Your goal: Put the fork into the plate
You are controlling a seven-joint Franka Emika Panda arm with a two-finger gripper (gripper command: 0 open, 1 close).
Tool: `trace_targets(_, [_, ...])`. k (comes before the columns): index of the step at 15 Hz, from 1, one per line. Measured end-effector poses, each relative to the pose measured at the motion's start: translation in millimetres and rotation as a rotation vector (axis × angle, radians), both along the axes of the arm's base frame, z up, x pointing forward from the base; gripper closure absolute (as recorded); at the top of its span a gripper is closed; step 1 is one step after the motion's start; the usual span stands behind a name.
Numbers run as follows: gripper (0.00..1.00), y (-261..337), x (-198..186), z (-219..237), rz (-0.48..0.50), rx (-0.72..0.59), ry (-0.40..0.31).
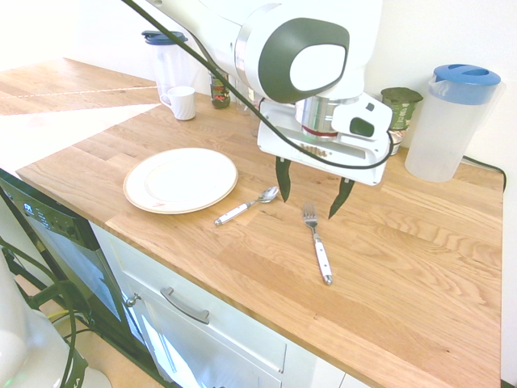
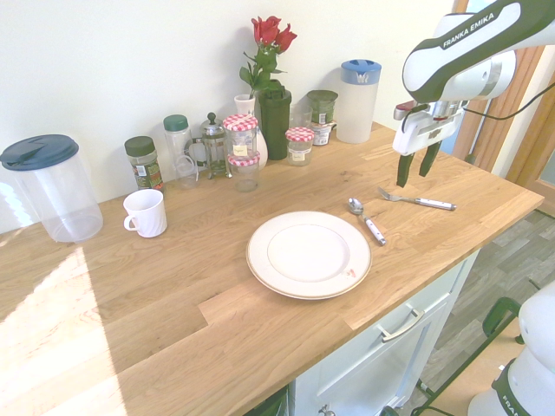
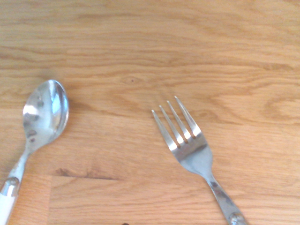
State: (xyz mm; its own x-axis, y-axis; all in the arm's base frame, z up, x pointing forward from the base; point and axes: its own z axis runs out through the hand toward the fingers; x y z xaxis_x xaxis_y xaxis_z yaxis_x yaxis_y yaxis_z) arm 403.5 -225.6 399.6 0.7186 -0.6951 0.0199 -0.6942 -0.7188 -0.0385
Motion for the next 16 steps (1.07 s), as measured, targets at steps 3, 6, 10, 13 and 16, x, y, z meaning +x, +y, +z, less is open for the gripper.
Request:
trace_targets(3, [0.0, -13, -11, -3, 0.01, 0.012, 0.02])
trace_targets(6, [0.0, -16, -19, -10, 0.026, 0.01, 0.046])
trace_targets(10, [0.0, -18, -32, -29, 0.028, 0.0, 0.067])
trace_targets(13, [0.0, -27, -33, -30, 0.021, -0.016, 0.044])
trace_targets(16, [0.0, -33, -34, -40, 0.017, -0.016, 0.053])
